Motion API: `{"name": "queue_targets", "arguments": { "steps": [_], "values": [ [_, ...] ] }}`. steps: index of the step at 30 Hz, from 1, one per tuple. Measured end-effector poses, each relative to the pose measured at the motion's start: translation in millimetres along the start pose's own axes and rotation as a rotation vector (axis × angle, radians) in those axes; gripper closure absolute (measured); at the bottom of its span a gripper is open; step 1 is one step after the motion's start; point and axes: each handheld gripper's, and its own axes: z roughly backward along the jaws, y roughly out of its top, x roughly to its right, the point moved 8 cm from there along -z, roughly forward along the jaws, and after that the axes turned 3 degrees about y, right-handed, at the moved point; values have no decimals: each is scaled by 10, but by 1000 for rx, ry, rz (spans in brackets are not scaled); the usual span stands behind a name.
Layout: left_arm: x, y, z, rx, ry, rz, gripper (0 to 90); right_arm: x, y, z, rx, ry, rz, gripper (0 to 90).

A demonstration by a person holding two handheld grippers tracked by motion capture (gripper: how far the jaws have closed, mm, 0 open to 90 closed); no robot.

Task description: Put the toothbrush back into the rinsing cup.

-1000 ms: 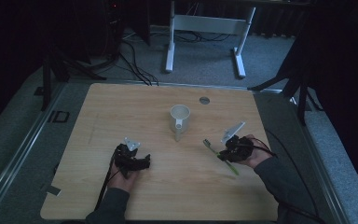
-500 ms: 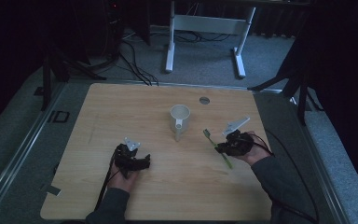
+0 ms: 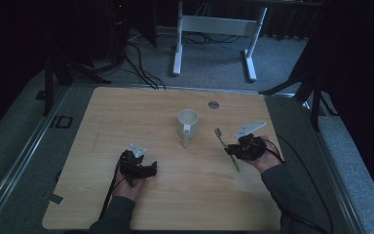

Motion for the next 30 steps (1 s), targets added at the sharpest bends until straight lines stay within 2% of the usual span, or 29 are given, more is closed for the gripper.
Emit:
{"name": "queue_targets", "arguments": {
  "steps": [15, 18, 30],
  "values": [
    [2, 0, 0, 0, -1, 2, 143, 71, 72, -30, 79, -50, -63, 817],
    [0, -2, 1, -2, -1, -1, 143, 73, 106, -30, 99, -44, -77, 816],
    [1, 0, 0, 0, 0, 1, 143, 54, 206, -57, 130, -47, -78, 816]
  ]
}}
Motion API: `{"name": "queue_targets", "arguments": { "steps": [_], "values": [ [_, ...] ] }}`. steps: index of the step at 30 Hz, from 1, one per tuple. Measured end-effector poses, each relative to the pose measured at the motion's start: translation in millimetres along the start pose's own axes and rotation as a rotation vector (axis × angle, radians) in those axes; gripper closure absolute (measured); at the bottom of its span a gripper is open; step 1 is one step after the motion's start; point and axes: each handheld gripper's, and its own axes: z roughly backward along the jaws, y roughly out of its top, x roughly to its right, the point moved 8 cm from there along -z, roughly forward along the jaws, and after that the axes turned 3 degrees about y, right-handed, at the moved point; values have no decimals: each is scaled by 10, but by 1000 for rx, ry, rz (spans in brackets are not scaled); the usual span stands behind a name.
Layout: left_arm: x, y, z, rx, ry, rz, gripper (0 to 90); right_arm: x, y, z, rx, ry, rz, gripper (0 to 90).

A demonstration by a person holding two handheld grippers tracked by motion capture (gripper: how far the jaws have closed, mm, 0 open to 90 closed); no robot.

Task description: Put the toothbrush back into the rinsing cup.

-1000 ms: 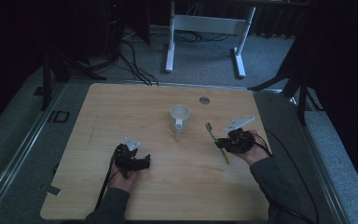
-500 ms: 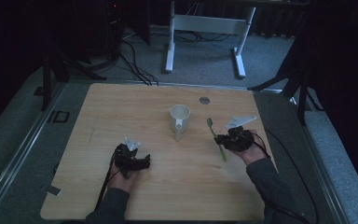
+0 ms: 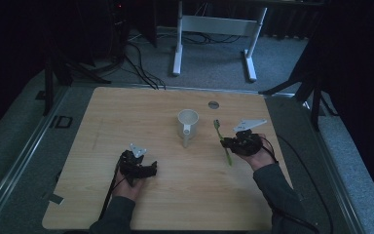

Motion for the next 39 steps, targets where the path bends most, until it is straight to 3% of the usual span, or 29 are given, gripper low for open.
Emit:
{"name": "queue_targets", "arguments": {
  "steps": [13, 39],
  "values": [
    [0, 0, 0, 0, 0, 0, 143, -12, 124, -24, 53, 0, -23, 816],
    [10, 2, -2, 0, -2, 1, 143, -10, 239, -27, 98, 5, -48, 815]
  ]
}}
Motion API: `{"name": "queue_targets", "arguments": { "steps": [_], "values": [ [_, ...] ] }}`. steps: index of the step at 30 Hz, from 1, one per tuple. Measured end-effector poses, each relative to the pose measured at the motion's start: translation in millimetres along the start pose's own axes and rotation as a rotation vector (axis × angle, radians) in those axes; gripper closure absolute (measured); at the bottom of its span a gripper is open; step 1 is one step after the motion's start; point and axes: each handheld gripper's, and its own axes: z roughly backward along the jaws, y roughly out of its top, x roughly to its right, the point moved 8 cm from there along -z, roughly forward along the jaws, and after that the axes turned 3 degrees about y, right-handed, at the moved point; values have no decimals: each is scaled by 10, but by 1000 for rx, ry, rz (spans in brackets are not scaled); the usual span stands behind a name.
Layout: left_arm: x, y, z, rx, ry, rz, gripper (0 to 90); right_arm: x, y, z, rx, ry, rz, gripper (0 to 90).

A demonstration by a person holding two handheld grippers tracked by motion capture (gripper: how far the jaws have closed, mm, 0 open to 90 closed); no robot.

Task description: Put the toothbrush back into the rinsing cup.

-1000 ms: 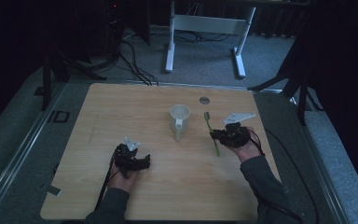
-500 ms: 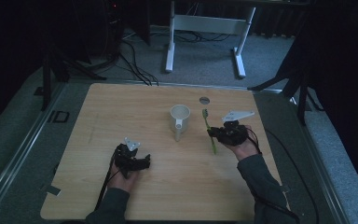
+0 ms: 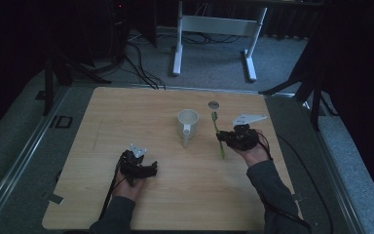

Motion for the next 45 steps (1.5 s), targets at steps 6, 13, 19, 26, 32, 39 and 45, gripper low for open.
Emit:
{"name": "queue_targets", "arguments": {
  "steps": [6, 13, 19, 26, 32, 39, 45],
  "values": [
    [0, 0, 0, 0, 0, -1, 143, -15, 33, -11, 7, 0, -3, 815],
    [2, 0, -1, 0, -1, -1, 143, -28, 82, -24, 29, -1, -5, 815],
    [4, 1, 0, -1, -1, -2, 143, -53, 135, -28, 49, -1, 4, 815],
    [6, 1, -1, -1, -1, -4, 143, -66, 195, -52, 65, -4, 6, 815],
    [7, 2, -2, -1, -1, -3, 143, -73, 231, -86, 74, -8, 2, 815],
    [8, 3, -2, 0, -2, -2, 143, -90, 274, -107, 88, -12, 4, 815],
    [8, 3, -2, -1, -3, -2, 143, -92, 311, -110, 104, -16, -1, 815]
  ]
}}
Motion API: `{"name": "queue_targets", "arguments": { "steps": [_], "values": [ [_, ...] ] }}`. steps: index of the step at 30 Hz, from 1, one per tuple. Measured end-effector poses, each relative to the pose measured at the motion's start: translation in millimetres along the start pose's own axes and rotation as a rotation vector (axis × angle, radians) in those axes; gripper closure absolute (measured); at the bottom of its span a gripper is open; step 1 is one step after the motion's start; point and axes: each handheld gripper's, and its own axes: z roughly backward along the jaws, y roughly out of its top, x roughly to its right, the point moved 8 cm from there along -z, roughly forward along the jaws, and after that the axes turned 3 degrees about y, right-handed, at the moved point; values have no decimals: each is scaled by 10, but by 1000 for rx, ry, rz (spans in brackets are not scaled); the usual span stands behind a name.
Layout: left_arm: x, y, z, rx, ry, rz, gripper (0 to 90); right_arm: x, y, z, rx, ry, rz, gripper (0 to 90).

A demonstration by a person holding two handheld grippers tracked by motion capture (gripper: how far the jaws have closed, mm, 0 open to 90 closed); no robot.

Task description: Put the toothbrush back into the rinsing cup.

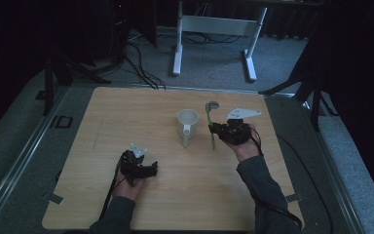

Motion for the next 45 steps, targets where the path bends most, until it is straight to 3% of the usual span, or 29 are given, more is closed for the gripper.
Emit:
{"name": "queue_targets", "arguments": {
  "steps": [45],
  "values": [
    [-1, 0, 0, 0, 1, -1, 143, 20, 194, -52, 93, -30, -36, 815]
  ]
}}
